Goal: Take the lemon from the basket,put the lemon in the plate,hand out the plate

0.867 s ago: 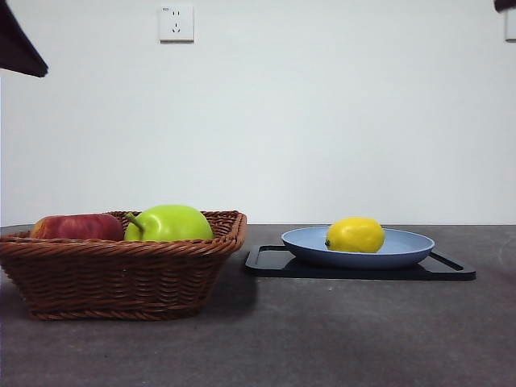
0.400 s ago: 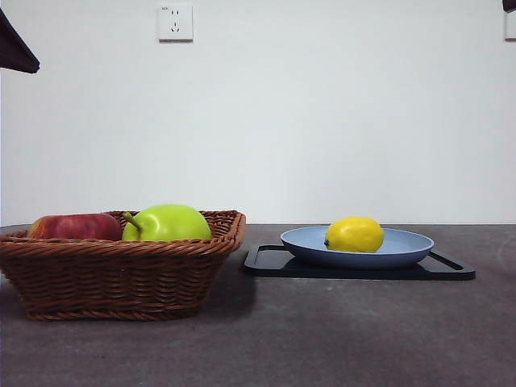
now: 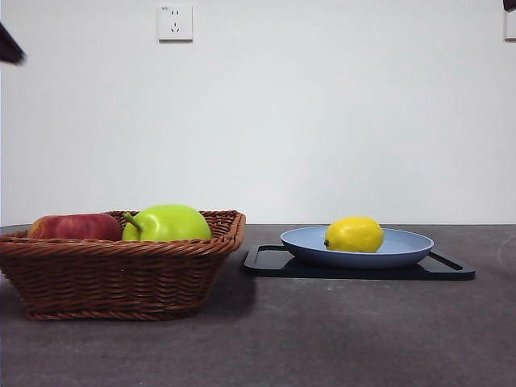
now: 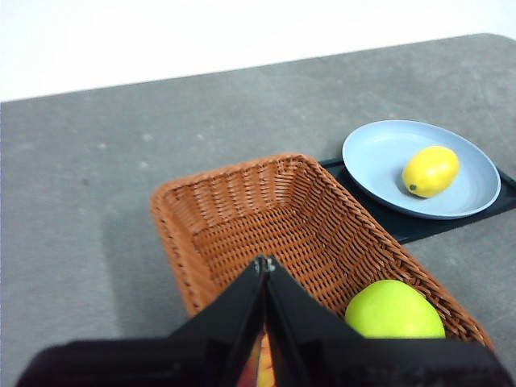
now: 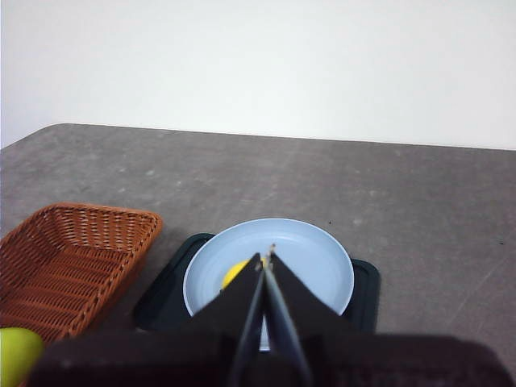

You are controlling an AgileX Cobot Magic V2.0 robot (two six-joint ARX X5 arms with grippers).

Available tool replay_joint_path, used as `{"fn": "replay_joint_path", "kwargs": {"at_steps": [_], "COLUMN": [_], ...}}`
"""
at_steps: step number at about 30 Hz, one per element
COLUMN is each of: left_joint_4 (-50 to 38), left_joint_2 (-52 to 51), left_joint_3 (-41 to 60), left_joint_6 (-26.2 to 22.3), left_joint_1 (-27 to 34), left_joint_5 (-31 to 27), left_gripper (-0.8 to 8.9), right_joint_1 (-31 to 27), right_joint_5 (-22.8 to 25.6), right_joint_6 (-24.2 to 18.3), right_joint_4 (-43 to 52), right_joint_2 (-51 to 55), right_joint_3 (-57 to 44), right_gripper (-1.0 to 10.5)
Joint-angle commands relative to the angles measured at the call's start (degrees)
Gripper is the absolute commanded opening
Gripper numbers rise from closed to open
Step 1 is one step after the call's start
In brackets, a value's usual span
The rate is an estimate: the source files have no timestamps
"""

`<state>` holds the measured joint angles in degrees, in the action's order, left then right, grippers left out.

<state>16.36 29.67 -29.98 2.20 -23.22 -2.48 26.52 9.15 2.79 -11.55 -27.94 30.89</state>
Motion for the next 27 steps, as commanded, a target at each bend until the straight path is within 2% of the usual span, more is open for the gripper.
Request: {"fn": "replay_joint_path", "kwargs": {"at_steps": [1,7,14,22,27], "left_joint_4": [2.3,4.1,0.2,-3.1,-3.0], "left_joint_2": [-7.8,-20.4,-25.1,-27.1,-29.6], "left_joint_3": [-0.3,2.6,12.2,24.1,27.8], "left_joint_6": [-4.3,-5.0,-5.1,-0.5,1.4], "left_joint_1": [0.8,9.7,20.9,23.8,24.1], "left_joint_5": [-1.6,-2.0,-1.7,-1.8,-1.8], "left_gripper": [0.09,0.09,0.09,0.09,0.09], "right_joint_1": [0.2,0.2,0.2,0.2,0.2], "right_joint_5": [0.3,0.3,0.3,0.3,0.2], "right_joint_6": [0.6,0.6,0.6,0.6,0.6], "right_joint_4": [0.6,0.6,0.6,0.6,0.6], "right_joint_2": [-0.1,-0.1,-0.1,-0.1,-0.1], "right_joint_3": [0.5,0.5,0.5,0.5,0.5], "right_gripper": [0.0,0.0,0.0,0.0,0.0]}}
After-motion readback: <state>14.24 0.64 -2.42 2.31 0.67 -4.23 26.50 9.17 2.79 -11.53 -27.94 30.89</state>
